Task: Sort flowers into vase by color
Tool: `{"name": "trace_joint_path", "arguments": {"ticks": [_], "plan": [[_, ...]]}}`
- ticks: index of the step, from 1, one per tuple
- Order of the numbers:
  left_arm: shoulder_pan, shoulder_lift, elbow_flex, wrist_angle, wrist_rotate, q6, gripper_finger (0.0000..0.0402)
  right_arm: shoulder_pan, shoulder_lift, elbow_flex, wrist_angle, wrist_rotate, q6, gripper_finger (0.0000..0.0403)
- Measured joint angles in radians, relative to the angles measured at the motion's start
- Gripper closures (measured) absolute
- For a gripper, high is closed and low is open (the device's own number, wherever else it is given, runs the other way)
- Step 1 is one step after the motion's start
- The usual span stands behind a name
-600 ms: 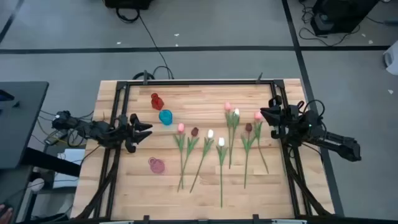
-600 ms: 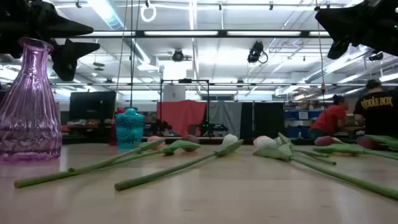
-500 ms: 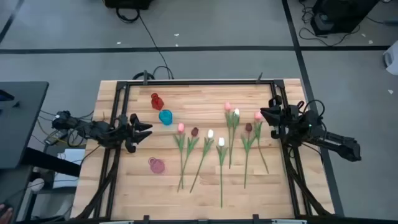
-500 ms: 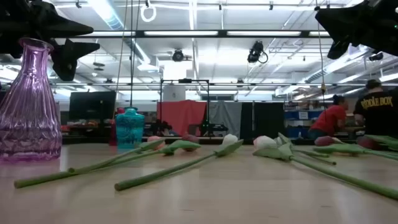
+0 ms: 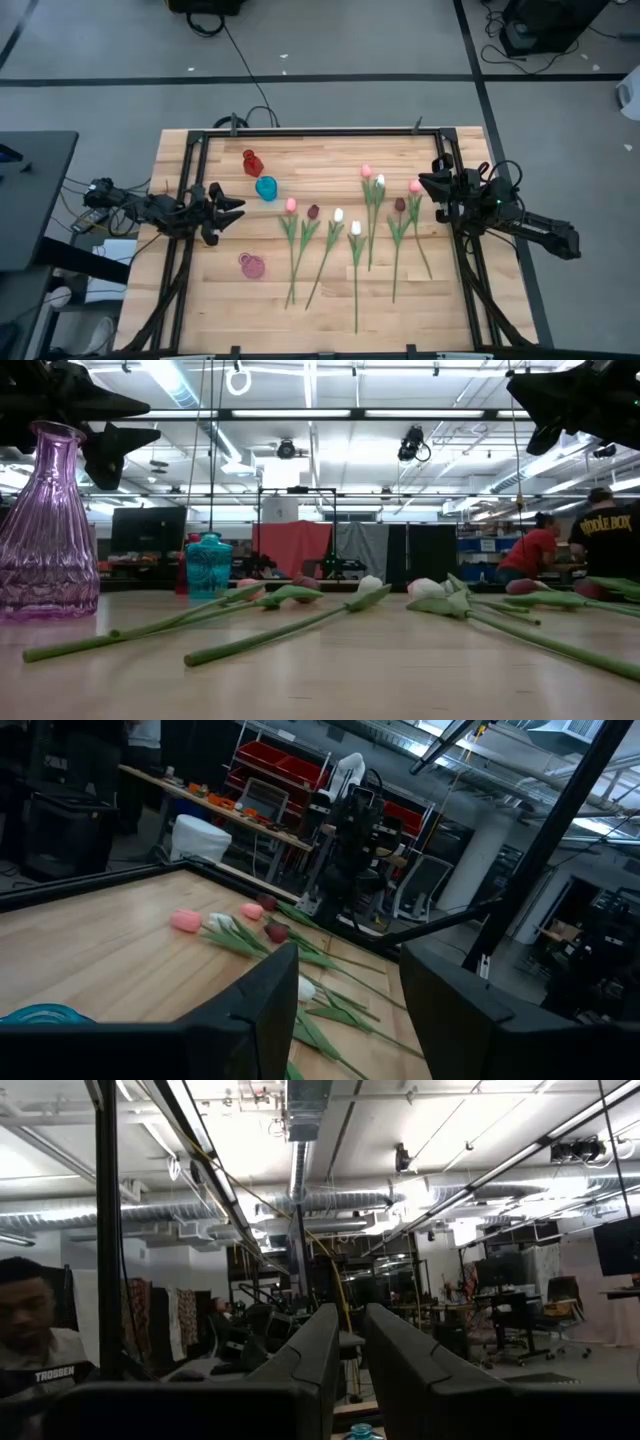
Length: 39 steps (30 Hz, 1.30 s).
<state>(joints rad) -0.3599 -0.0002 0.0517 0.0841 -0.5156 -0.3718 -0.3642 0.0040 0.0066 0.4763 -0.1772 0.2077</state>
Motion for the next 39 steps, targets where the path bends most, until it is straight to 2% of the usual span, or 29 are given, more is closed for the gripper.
{"name": "trace_joint_path", "arguments": {"ticks": [39], "plan": [[0.0,0.0,0.0,0.025,0.0,0.0,0.022,0.0,0.0,0.0,0.0,0.0,0.0,0.0336]]}}
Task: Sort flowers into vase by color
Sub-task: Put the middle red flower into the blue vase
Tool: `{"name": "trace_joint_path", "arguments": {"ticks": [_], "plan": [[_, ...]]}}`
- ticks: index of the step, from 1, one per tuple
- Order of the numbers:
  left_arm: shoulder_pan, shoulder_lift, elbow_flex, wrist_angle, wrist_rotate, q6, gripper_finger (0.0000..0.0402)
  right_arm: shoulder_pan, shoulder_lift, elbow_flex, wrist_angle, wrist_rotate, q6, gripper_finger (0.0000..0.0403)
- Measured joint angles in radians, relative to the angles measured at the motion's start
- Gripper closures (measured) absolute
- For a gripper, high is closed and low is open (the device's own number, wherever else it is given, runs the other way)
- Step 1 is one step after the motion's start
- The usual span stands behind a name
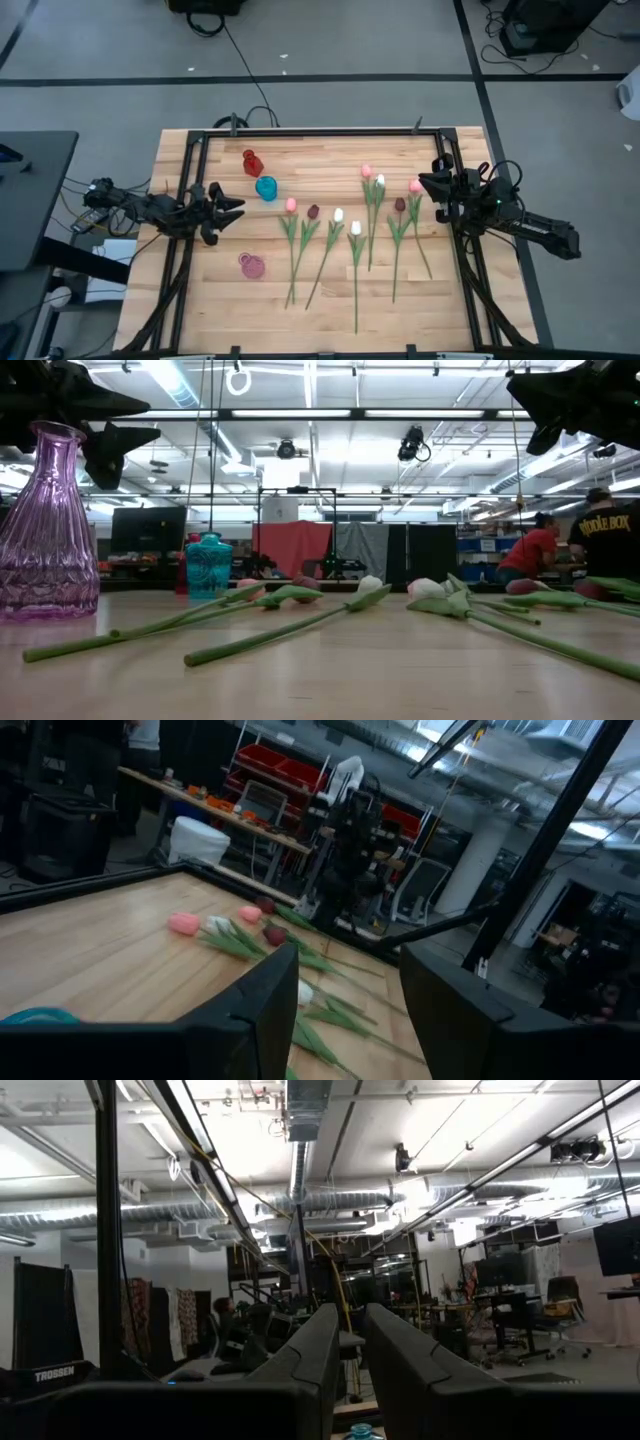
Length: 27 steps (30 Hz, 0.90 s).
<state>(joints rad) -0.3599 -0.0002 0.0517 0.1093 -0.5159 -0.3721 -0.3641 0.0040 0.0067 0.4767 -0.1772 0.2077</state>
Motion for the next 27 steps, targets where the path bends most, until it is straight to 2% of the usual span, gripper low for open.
{"name": "trace_joint_path", "arguments": {"ticks": [4,13,21,27], "plan": [[0.0,0.0,0.0,0.059,0.0,0.032,0.022,0.0,0.0,0.0,0.004,0.02,0.0,0.0336],[0.0,0.0,0.0,0.061,-0.002,0.053,0.022,0.0,0.0,0.0,0.026,0.026,0.0,0.0336],[0.0,0.0,0.0,0.063,-0.146,0.028,0.022,0.0,0.0,0.0,0.087,0.053,0.016,0.0336],[0.0,0.0,0.0,0.063,-0.155,0.028,0.022,0.0,0.0,0.0,0.088,0.043,0.122,0.0336]]}}
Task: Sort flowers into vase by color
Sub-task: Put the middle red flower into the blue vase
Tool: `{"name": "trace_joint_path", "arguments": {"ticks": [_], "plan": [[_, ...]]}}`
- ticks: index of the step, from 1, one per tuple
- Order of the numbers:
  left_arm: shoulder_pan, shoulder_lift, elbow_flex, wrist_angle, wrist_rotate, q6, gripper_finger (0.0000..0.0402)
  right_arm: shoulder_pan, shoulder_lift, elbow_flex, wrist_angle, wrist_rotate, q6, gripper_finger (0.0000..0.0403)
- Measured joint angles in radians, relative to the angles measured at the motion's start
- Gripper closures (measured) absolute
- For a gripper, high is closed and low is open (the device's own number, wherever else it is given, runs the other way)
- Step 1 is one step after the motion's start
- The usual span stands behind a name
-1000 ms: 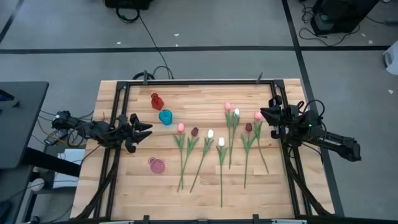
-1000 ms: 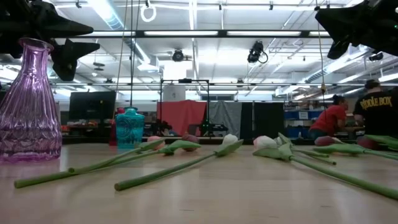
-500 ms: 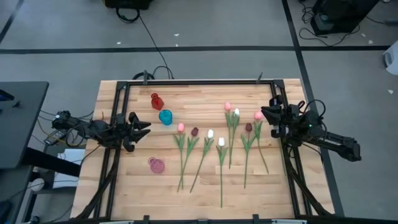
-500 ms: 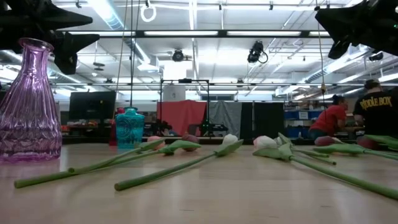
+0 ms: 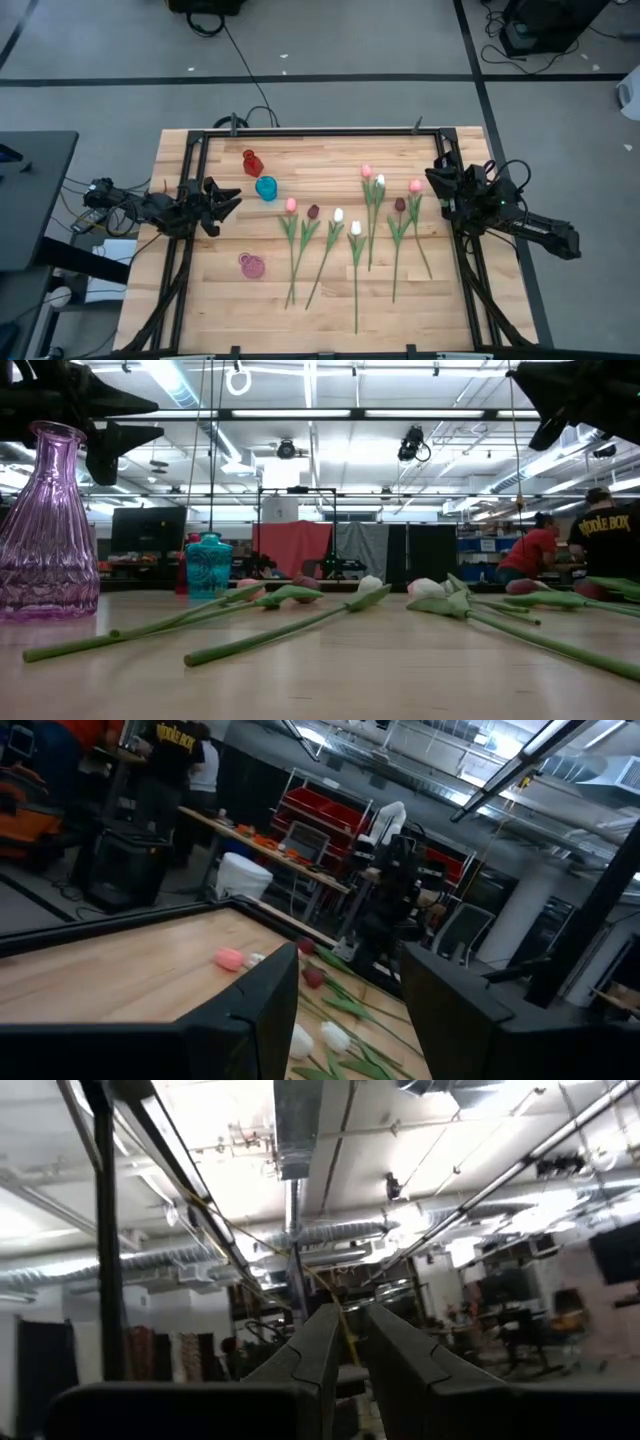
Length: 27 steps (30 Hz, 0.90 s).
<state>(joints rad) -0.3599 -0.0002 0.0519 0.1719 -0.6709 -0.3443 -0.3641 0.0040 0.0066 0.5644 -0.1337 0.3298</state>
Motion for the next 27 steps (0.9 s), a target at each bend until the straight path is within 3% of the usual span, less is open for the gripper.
{"name": "trace_joint_path", "arguments": {"ticks": [7,17,20,27], "plan": [[0.0,0.0,0.0,0.101,-0.019,0.049,0.022,-0.001,0.005,0.0,-0.014,0.237,0.012,0.0336],[0.0,0.022,0.011,0.116,-0.025,0.133,0.022,0.003,0.027,0.01,-0.047,0.154,0.09,0.0336],[0.003,0.084,0.059,0.076,-0.101,0.137,0.022,0.013,0.115,0.094,-0.23,0.077,0.117,0.0338],[0.049,0.313,0.231,-0.049,-0.117,0.127,0.022,0.062,0.52,0.351,-0.61,0.145,0.165,0.0345]]}}
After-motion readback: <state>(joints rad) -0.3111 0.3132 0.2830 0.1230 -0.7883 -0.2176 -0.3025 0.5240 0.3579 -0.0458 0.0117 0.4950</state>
